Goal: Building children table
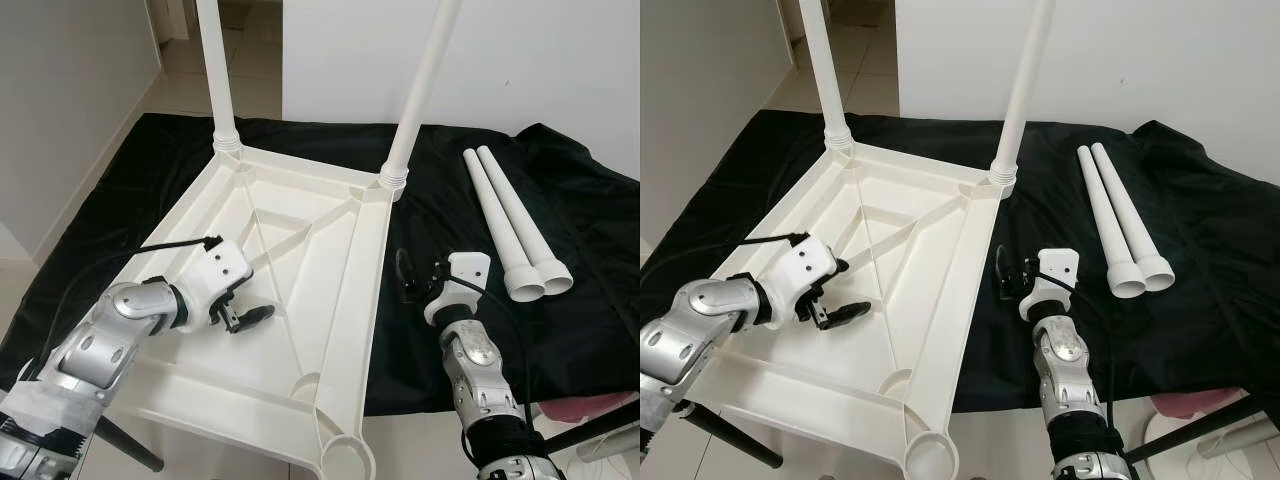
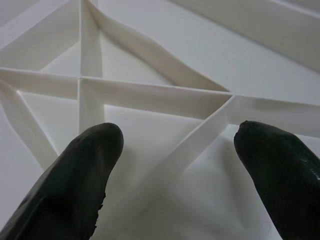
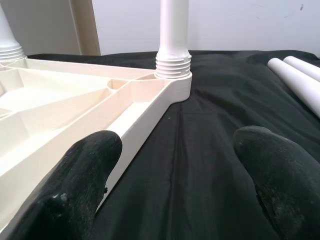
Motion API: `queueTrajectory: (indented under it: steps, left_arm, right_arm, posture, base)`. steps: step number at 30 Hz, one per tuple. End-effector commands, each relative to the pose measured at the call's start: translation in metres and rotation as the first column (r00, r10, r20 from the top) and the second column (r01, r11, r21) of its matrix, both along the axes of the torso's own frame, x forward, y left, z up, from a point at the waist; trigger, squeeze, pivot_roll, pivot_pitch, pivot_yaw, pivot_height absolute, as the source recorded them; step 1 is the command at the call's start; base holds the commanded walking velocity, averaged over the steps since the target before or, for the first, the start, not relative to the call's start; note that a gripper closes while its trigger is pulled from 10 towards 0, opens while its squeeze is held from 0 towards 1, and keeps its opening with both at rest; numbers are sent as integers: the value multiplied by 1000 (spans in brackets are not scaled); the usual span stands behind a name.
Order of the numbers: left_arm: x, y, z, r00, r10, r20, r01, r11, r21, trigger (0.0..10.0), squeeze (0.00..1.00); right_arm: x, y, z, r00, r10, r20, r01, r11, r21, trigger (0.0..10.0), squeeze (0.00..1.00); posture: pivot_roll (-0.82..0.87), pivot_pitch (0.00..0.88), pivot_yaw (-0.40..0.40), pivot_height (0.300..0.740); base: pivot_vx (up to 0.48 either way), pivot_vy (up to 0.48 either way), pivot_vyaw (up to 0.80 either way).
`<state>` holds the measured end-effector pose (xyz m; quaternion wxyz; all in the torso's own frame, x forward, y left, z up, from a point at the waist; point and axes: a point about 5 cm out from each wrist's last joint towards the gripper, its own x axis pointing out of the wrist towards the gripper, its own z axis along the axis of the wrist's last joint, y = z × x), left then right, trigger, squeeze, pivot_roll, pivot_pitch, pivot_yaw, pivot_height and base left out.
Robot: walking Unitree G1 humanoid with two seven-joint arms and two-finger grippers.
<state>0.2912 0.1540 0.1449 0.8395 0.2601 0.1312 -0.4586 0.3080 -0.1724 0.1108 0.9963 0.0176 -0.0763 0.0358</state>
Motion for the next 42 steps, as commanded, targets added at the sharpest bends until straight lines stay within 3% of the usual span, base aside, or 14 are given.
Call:
queueTrajectory:
  steps: [1,13,14,15,17,18,20,26,27,28,29,33,34,42]
  left_arm:
    - [1,-5,-11,996,-74,-58,76,996,35,10000,0]
    - [21,-12,-25,996,-9,-92,12,999,39,10000,0]
    - [24,-10,-27,991,14,-130,-10,999,36,8275,0]
    - [24,-10,-27,991,14,-130,-10,999,36,8275,0]
    - [27,-7,-28,990,27,-139,-21,999,50,4353,0]
    - [27,-7,-28,990,27,-139,-21,999,50,4353,0]
    - [29,-6,-28,990,24,-140,-18,999,47,0,0]
    - [35,-5,-25,991,30,-127,-25,999,36,0,0]
    - [35,-5,-25,992,32,-125,-27,999,36,980,0]
    - [35,-5,-25,992,32,-125,-27,999,36,980,0]
    - [36,-9,-24,993,33,-117,-30,999,22,3686,0]
    - [36,-13,-22,994,30,-104,-30,1000,4,3882,0]
    - [36,-21,-20,997,17,-69,-18,1000,-12,10000,0]
    - [35,-45,-11,999,-38,28,40,996,-84,10000,0]
  right_arm:
    - [-2,-2,0,1000,-1,-10,1,1000,8,10000,0]
    - [-5,-2,3,1000,-5,-6,5,1000,16,10000,0]
    - [-6,-4,3,1000,-13,-7,13,1000,15,10000,0]
    - [-6,-4,3,1000,-13,-7,13,1000,15,10000,0]
    - [-7,-4,3,1000,-17,-9,17,1000,15,10000,0]
    - [-7,-4,3,1000,-17,-9,17,1000,15,10000,0]
    - [-8,-5,3,1000,-19,-11,19,1000,17,10000,0]
    - [-9,-5,3,1000,-23,-18,23,1000,18,10000,0]
    - [-9,-5,3,1000,-23,-18,24,1000,18,10000,0]
    - [-9,-5,3,1000,-23,-18,24,1000,18,10000,0]
    - [-8,-6,3,999,-27,-19,27,999,19,10000,0]
    - [-8,-6,3,999,-31,-18,31,999,20,10000,0]
    - [-7,-7,4,999,-41,-16,41,999,22,10000,0]
    - [-5,-9,5,996,-84,-15,84,996,29,10000,0]
  posture:
    - [28,2,-44,740]
    - [9,0,-28,740]
    - [7,0,-22,740]
    - [7,0,-22,740]
    - [5,0,-19,740]
    - [5,0,-19,740]
    - [5,0,-14,740]
    - [7,1,-15,740]
    - [7,1,-15,740]
    - [7,1,-15,740]
    - [7,0,-14,740]
    - [6,0,-13,740]
    - [7,0,-15,740]
    - [7,0,-15,740]
  base:
    - [0,0,0]
    - [0,0,0]
    - [0,0,0]
    - [0,0,0]
    - [0,0,0]
    - [0,0,0]
    - [0,0,0]
    - [0,0,0]
    - [0,0,0]
    - [0,0,0]
    - [0,0,0]
    - [0,0,0]
    - [0,0,0]
    - [0,0,0]
